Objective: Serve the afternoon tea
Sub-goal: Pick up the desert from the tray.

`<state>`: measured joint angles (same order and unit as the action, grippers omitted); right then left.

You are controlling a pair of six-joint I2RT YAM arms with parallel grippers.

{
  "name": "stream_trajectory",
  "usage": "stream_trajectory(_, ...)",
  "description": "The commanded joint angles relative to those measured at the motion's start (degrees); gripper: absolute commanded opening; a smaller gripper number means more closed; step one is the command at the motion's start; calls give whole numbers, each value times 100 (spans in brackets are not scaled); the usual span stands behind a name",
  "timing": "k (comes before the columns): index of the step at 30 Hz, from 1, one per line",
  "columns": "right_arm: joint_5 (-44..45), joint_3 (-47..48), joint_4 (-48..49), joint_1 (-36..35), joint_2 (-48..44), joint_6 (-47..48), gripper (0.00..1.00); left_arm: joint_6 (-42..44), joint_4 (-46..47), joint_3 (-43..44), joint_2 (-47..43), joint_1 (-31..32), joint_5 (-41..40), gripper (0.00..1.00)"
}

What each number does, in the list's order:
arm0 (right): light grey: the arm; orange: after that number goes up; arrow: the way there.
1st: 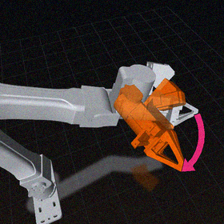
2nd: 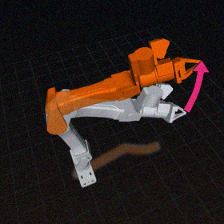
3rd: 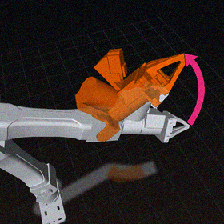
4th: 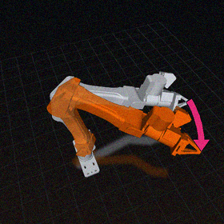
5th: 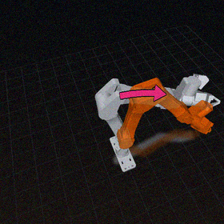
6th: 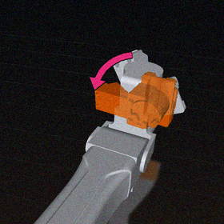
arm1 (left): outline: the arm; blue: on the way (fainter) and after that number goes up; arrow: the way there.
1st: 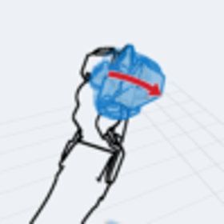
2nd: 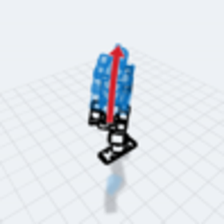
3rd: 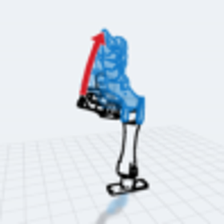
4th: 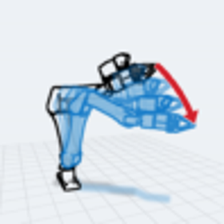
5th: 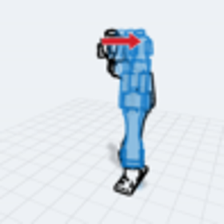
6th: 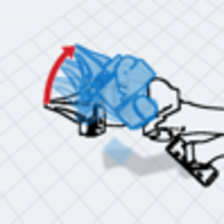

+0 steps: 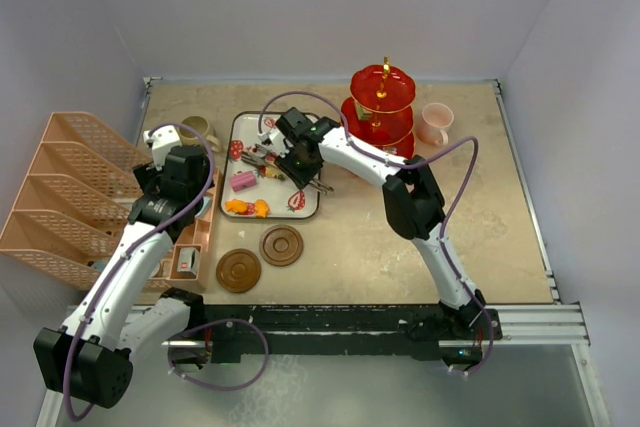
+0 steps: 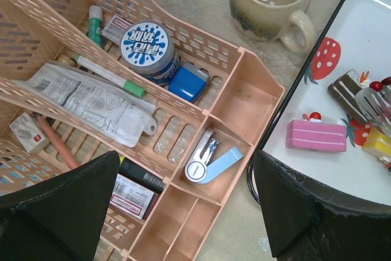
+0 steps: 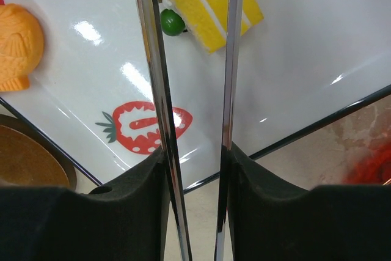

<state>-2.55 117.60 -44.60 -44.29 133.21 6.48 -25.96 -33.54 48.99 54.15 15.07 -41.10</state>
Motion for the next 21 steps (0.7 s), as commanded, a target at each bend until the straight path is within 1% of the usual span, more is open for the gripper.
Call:
stream_trajectory(1, -185, 157, 17, -10, -392, -69, 40, -2, 147, 115, -5, 5, -11, 87)
stream_trajectory(7, -498, 385, -105, -11, -375, 18, 40, -6, 141, 116, -13, 5, -29, 88)
stream_trajectory(16, -375, 415, -128, -12, -384, -1, 40, -6, 136, 122, -10, 5, -27, 87)
stream_trajectory(19, -295, 490, -133, -9, -353, -42, 38, -6, 131, 116, -12, 5, -29, 87)
stream_trajectory(21, -269, 536, -118, -8, -350, -75, 34, -9, 134, 121, -10, 5, -29, 87)
